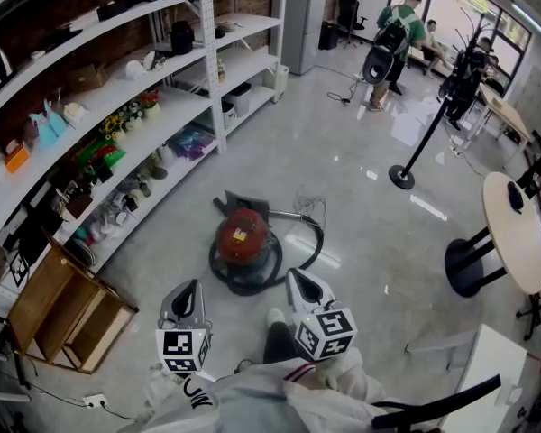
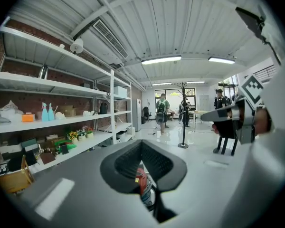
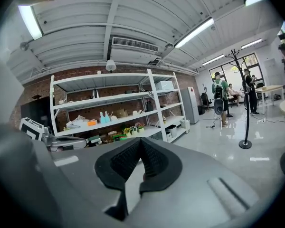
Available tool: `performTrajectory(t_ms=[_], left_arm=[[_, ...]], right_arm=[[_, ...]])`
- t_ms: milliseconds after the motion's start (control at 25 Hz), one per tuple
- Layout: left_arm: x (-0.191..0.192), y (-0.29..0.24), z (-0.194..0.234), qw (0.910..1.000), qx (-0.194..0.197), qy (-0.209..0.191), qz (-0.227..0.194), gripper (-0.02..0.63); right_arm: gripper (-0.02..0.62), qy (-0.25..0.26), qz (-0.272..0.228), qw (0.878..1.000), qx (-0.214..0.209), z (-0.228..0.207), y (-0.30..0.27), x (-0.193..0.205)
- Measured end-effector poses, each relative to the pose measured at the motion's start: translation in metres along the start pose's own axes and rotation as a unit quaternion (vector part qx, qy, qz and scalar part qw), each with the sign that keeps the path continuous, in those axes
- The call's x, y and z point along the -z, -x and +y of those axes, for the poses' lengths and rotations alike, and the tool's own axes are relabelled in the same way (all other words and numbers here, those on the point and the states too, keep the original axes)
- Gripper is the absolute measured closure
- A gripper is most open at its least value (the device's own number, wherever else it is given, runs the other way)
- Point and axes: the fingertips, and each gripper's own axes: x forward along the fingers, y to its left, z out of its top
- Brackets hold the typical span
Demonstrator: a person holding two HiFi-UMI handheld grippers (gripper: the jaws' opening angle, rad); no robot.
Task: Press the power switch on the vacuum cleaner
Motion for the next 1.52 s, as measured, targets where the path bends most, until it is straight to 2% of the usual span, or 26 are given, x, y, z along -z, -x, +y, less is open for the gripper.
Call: performTrajectory(t_ms=[320, 720, 960, 1520], left_arm=[[0.001, 0.026, -0.014, 0.9998, 0.017, 0.008, -0.013, 0.606], [0.014, 0.041, -0.037, 0.9990, 0.038, 0.024, 0.007, 0.606], [0.016, 0.044, -0.044, 0.9989, 0.036, 0.028, 0.010, 0.606], [-0.004, 0.032, -0.060, 0.9997, 0.015, 0.018, 0.001, 0.606]], right_arm=[[0.595, 0.008, 0.002, 1.000, 0.012, 0.015, 0.032, 0.004], [0.595, -0.006, 0.025, 0.999, 0.032, 0.012, 0.058, 0.022], [0.595, -0.018, 0.034, 0.999, 0.038, 0.003, 0.069, 0.033], [0.595, -0.011, 0.029, 1.000, -0.004, -0.006, 0.053, 0.021]])
